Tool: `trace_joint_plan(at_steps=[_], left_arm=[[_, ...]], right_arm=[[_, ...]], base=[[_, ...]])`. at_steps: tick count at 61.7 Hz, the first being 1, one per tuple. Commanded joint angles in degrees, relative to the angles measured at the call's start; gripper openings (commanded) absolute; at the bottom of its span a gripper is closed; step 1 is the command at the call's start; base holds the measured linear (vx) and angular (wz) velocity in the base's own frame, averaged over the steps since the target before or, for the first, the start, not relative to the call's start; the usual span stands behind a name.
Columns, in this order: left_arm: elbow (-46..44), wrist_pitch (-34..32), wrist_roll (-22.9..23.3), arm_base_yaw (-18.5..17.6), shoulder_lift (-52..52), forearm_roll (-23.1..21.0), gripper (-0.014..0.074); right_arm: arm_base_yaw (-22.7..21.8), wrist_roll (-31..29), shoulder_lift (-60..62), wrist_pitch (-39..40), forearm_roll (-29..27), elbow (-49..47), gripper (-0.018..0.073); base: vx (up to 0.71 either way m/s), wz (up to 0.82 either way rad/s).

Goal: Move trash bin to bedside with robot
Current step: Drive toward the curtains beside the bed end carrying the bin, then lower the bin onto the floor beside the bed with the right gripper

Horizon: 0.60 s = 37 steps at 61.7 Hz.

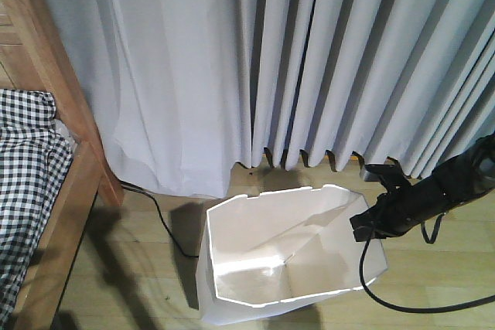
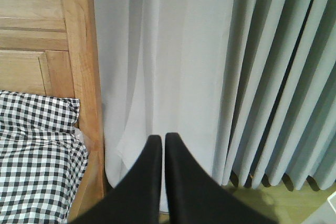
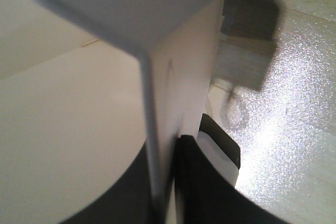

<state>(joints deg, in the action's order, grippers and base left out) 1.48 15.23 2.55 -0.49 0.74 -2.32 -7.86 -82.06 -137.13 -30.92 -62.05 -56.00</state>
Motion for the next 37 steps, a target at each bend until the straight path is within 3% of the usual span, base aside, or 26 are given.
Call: trace_joint_plan(at_steps=[1, 37], left_arm=[[1.1, -4.0, 0.3, -0.4, 0.8, -0.3, -0.0006], [1.1, -4.0, 0.3, -0.4, 0.8, -0.3, -0.0006]], right_arm=[[-0.1, -0.3, 4.2, -11.5, -3.1, -0.6, -0.0005], [-0.1, -0.4, 4.2, -9.6, -3.1, -0.6, -0.0005]], base=[[0.0, 0.0], [0.0, 0.0]])
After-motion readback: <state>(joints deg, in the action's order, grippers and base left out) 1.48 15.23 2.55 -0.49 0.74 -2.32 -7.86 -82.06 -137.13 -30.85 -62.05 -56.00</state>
